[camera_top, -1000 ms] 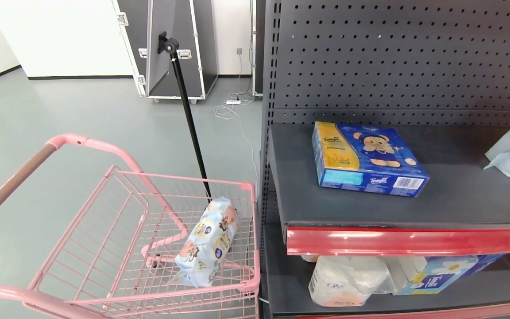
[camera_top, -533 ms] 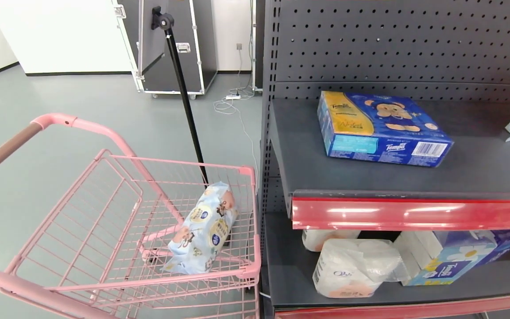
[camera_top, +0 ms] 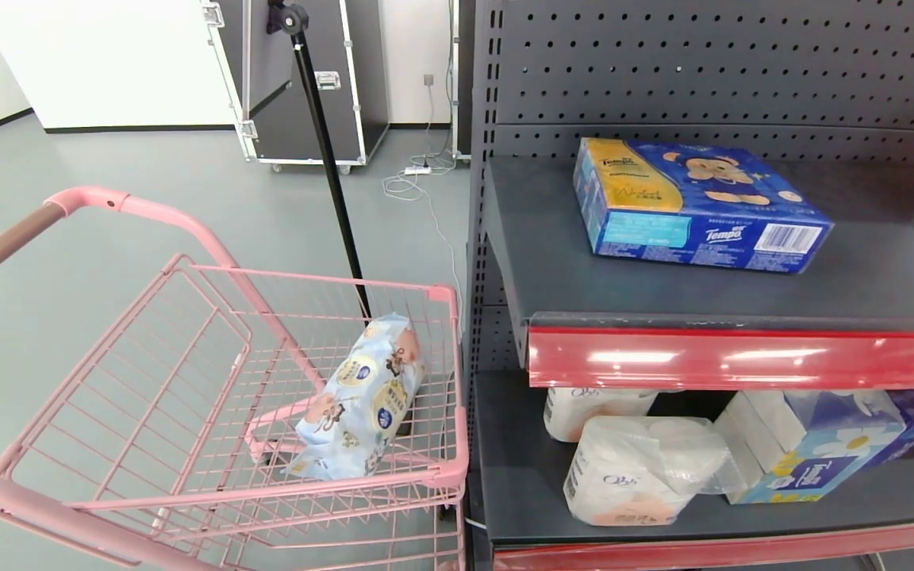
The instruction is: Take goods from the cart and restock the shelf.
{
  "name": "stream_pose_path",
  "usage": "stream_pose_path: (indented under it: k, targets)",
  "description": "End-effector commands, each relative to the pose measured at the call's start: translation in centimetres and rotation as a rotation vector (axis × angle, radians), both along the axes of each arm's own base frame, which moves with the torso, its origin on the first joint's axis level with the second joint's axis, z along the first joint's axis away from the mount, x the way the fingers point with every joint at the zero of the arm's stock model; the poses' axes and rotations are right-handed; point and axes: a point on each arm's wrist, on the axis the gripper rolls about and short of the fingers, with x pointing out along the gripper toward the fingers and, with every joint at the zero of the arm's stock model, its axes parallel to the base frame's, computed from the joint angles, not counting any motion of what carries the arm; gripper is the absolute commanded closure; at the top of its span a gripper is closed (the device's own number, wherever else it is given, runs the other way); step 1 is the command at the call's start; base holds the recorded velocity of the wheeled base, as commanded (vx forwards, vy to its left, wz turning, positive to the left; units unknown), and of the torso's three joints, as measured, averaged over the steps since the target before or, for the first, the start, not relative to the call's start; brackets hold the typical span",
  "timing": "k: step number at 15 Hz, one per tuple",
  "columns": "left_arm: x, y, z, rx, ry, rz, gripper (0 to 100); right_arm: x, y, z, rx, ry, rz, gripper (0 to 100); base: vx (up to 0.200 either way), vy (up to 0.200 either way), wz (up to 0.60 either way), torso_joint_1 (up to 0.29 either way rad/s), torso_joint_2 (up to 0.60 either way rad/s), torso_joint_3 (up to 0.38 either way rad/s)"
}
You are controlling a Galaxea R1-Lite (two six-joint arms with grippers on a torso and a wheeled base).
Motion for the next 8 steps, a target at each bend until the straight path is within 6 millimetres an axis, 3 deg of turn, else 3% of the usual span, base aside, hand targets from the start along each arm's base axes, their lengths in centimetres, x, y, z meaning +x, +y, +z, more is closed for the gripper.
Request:
stream_pose_path:
  k: [1,3,4,8]
  targets:
    - [11.7,-2.2,10.5,-0.095,0.284,-0.256,0,0.0,0.0,0.0,-0.001,0.000,0.002,0,0.000,0.000,0.00,0.000,0.00,0.000]
    - [17.6,-4.0,8.8,-0.076,0.470,-0.324,0,0.0,0.0,0.0,-0.001,0.000,0.002,0,0.000,0.000,0.00,0.000,0.00,0.000]
    - [20.7,-4.9,6.9,-0.015,0.550,-0.343,0,0.0,0.0,0.0,0.001,-0.002,0.002,0,0.000,0.000,0.00,0.000,0.00,0.000]
    - [26.3,-6.7,1.0,0.151,0.711,-0.510,0,0.0,0.0,0.0,0.002,0.000,0.000,0,0.000,0.000,0.00,0.000,0.00,0.000]
